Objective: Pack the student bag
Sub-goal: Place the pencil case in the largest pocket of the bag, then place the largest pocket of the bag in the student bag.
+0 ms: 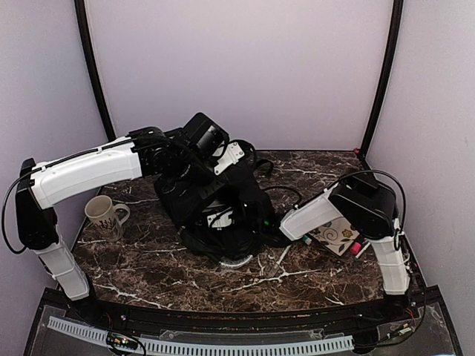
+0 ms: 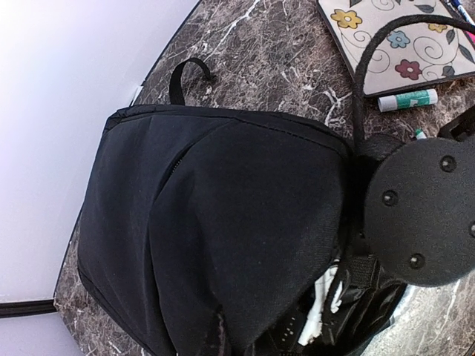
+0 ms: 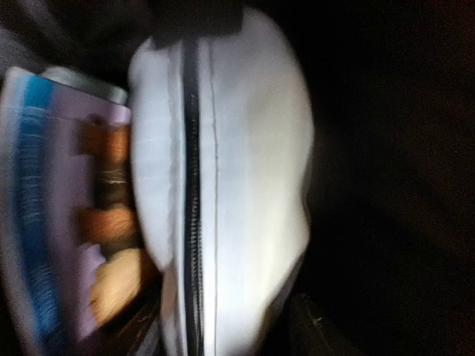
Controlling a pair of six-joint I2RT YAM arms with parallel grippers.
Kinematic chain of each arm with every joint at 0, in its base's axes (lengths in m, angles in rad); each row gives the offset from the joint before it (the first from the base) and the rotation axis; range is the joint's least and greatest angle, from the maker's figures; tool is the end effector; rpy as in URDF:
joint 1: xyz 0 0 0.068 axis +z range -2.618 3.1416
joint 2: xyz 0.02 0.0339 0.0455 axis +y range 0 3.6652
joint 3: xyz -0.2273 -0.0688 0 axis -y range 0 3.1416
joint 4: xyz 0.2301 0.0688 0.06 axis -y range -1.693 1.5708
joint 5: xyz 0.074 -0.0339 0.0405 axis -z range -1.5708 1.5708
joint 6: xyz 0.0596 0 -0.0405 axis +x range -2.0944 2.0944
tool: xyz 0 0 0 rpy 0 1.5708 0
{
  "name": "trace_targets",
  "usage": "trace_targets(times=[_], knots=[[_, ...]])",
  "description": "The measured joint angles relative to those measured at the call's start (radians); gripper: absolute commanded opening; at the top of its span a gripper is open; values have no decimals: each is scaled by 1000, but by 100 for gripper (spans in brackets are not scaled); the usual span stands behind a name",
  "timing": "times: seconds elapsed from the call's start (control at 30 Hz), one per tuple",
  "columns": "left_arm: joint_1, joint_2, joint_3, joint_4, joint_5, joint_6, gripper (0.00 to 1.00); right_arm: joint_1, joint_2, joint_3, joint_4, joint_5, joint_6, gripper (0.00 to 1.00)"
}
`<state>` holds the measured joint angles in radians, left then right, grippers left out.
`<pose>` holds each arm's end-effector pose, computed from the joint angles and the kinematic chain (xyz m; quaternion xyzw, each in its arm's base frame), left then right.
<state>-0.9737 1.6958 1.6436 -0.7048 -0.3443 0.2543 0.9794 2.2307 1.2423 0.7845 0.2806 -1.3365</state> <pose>0.2279 -0.2995 0.2976 0.4659 0.7786 0.0100 0.4203 0.2727 0.3765 0.1073 -0.6678 0.3889 -0.2178 0.5961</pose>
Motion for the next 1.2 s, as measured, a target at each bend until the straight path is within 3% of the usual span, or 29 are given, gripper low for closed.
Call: trace_targets(times=[0.37, 0.6, 0.8, 1.0, 1.2], knots=[[-8, -32, -59, 24, 18, -26, 0, 154, -257, -279, -78, 42, 29, 61], [-8, -42, -105, 68, 42, -42, 0, 262, -447, -310, -378, 40, 223, 62], [-8, -43, -176, 122, 85, -67, 0, 301, -590, -195, -789, -158, 488, 62], [-9, -45, -280, 200, 132, -102, 0, 278, -779, -203, -1093, -397, 642, 61], [-9, -45, -372, 296, 182, -144, 4, 94, -891, -239, -1254, -546, 693, 59]])
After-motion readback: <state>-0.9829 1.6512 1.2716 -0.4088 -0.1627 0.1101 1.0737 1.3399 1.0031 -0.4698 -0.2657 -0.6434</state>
